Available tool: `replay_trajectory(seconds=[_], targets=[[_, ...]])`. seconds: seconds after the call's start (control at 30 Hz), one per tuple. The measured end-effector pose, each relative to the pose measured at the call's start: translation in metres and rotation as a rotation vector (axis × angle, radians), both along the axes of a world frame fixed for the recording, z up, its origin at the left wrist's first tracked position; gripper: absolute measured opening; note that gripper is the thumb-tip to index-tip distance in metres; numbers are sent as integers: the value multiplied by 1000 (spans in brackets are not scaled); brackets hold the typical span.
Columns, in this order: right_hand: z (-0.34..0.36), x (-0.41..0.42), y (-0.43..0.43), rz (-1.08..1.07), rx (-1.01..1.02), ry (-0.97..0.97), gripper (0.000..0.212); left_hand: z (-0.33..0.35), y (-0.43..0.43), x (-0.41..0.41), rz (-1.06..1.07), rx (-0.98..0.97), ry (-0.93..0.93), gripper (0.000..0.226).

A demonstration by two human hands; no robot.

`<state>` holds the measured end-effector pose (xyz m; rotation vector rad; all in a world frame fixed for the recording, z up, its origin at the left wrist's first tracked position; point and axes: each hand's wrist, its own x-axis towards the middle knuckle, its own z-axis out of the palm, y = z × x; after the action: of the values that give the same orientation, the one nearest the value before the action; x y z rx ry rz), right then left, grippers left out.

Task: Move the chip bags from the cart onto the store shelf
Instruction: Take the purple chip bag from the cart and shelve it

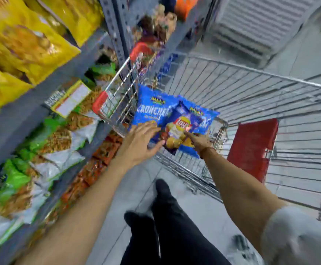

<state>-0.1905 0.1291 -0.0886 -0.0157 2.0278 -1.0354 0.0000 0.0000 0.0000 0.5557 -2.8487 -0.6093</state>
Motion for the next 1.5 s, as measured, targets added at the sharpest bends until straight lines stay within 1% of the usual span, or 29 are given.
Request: replay_trajectory(seconds=[0.03, 0.07, 0.13, 0.17, 0.2, 0.23, 0.27, 0.3, 0.37, 0.47, 0.6, 0.8, 0.83, 0.9, 1.03, 1.1, 1.13, 1.2, 1.27, 1.33, 1.4, 1.43, 1.5], targets=[[-6, 2, -3, 13, -1, -73, 11, -7, -2, -1, -9, -27, 8, 47], [-15, 2, -9, 7, -21, -105, 9, -7, -4, -4, 3, -47, 11, 44], [-56, -4, -12, -2, -93, -157, 16, -6, -3, -6, 45, -79, 21, 39], [-83, -8, -11, -40, -123, -186, 27, -9, -2, -7, 53, -91, 40, 37], [-99, -10, -13, -68, -126, -210, 43, -10, 1, -7, 59, -93, 45, 36], [-97, -11, -16, -91, -105, -217, 57, -12, 3, -6, 78, -93, 61, 36], [-86, -9, -23, -136, -75, -216, 66, -14, 3, -6, 101, -84, 68, 38], [-66, -4, -28, -169, -57, -224, 69, -15, 3, -6, 116, -72, 67, 40], [-59, -3, -35, -204, -62, -251, 66, -16, 2, -6, 125, -56, 64, 41], [-54, 1, -41, -232, -83, -220, 83, -16, 3, -6, 128, -55, 60, 41], [-40, 7, -53, -245, -158, -237, 69, -15, 4, -6, 139, -37, 43, 42], [-14, 15, -59, -156, -157, -245, 60, -7, 7, -5, 150, -18, -34, 42], [-10, 15, -58, -165, -176, -229, 56, -5, 7, -5, 153, -16, -55, 43], [3, 15, -54, -205, -217, -209, 58, -2, 8, -5, 158, -15, -95, 46], [28, 9, -45, -285, -341, -130, 38, 7, 9, -4, 136, 7, -122, 52], [51, 5, -44, -292, -408, -97, 30, 17, 5, -2, 111, 38, -82, 53], [63, 2, -45, -284, -438, -73, 29, 22, 0, 0, 111, 37, -57, 53], [92, -3, -50, -270, -512, -22, 35, 38, -9, 3, 154, 6, -7, 53], [127, -3, -59, -272, -580, 3, 33, 60, -21, 8, 230, -21, 53, 55], [165, 1, -69, -250, -655, 9, 33, 91, -35, 14, 314, -40, 133, 51], [206, 9, -83, -181, -737, 29, 43, 129, -48, 23, 402, -94, 222, 41], [228, 14, -91, -136, -784, 47, 44, 150, -53, 30, 446, -127, 286, 37], [274, 28, -106, -39, -886, 83, 37, 196, -60, 48, 535, -203, 412, 33]])
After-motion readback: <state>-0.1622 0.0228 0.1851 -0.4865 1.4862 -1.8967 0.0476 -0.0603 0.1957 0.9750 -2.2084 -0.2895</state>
